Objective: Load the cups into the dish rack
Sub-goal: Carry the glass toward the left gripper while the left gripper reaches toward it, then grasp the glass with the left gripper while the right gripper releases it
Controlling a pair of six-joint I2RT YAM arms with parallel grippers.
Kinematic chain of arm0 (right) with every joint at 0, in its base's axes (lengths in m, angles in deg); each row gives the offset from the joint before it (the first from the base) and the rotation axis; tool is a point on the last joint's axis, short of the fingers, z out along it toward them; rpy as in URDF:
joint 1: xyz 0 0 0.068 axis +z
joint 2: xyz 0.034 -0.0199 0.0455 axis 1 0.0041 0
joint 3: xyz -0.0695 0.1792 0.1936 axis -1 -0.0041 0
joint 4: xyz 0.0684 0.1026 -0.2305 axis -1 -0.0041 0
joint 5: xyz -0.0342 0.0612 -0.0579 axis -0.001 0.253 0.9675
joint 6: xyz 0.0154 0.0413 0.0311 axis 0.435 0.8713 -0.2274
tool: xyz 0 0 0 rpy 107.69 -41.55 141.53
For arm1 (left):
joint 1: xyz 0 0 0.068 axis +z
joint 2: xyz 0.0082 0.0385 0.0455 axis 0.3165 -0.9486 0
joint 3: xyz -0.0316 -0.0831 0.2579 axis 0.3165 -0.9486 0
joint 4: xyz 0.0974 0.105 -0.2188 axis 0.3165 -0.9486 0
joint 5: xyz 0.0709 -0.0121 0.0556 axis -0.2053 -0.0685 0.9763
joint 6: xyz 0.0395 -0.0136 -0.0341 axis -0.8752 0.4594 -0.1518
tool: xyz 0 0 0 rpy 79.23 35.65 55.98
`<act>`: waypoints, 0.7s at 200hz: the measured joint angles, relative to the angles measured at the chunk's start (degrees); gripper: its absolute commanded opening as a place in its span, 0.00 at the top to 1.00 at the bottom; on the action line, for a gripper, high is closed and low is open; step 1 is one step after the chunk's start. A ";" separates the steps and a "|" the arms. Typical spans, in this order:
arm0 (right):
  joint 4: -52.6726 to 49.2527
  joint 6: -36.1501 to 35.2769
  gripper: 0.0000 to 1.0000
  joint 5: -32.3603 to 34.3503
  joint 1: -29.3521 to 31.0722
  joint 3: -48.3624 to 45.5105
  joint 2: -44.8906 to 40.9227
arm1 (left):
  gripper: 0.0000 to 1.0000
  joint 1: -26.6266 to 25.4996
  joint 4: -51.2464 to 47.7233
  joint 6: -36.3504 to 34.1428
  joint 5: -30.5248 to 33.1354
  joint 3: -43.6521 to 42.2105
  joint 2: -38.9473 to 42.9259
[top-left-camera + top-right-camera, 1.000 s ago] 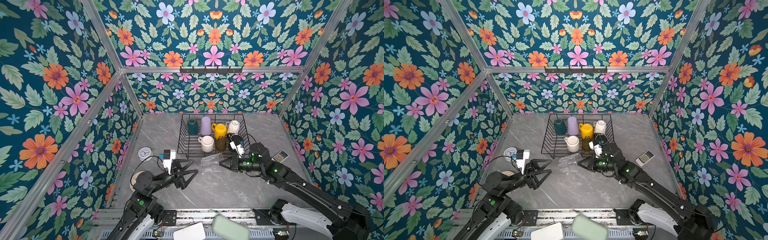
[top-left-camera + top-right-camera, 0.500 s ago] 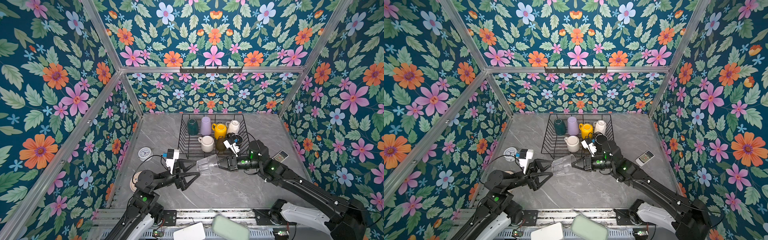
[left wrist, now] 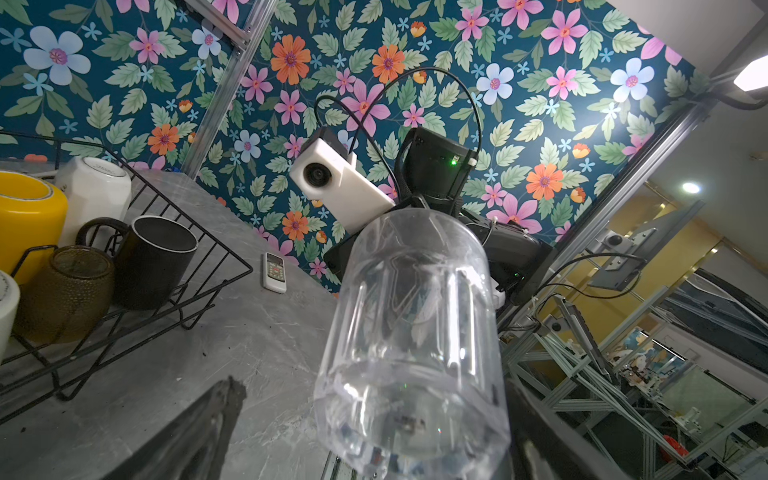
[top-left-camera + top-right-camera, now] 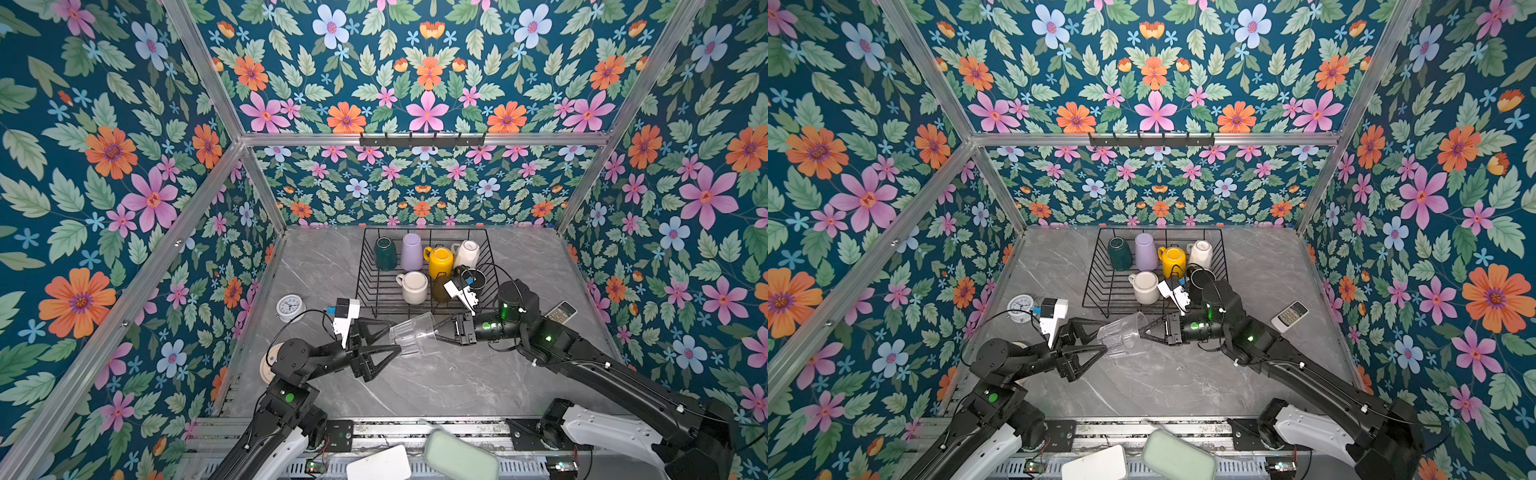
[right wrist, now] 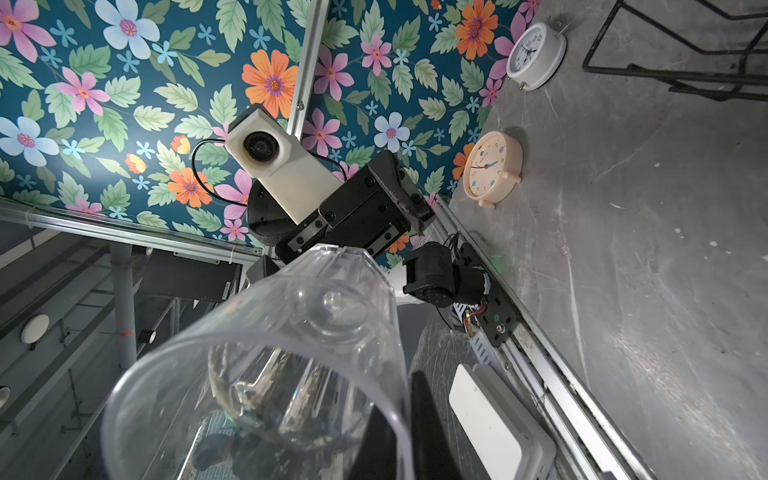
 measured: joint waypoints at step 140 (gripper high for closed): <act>10.08 1.97 1.00 -1.46 4.28 4.55 11.78 | 0.07 0.02 0.55 -0.02 -1.73 0.52 -0.26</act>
